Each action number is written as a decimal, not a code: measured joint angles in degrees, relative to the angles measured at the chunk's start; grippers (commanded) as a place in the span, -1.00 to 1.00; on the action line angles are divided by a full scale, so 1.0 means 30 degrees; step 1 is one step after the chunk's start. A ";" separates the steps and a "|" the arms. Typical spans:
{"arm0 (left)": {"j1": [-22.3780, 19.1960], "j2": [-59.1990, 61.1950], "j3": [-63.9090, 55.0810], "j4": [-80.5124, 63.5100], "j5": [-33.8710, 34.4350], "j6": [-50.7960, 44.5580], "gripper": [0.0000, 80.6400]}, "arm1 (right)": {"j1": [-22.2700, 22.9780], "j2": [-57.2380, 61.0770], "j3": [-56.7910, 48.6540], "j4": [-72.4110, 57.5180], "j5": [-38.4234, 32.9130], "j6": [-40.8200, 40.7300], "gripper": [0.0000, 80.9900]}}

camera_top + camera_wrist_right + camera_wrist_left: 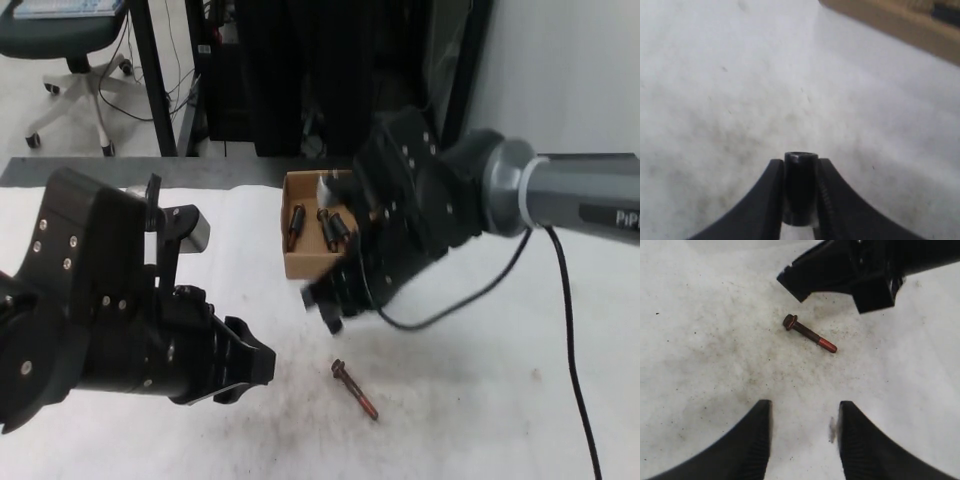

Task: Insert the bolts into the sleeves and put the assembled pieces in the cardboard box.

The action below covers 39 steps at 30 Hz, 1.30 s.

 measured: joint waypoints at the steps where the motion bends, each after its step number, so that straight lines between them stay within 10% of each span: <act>1: 0.0000 0.0000 0.0000 0.0000 -0.0042 0.0000 -0.01 | 0.0000 0.0000 -0.0291 -0.0169 -0.0113 0.0290 -0.98; 6: 0.0000 0.0000 0.0000 0.0000 -0.0035 0.0000 -0.01 | -0.0054 -0.0034 -0.0925 -0.0632 -0.1524 0.2651 -0.98; 21: 0.0000 0.0000 0.0000 -0.0130 -0.0035 0.0000 -0.01 | -0.0463 0.2677 -0.0924 -0.6575 -0.6371 2.2197 -0.98; 39: 0.0000 0.0000 0.0000 -0.0130 -0.0035 0.0000 -0.01 | -0.0463 0.2881 -0.0924 0.0127 -0.2707 1.8354 -0.98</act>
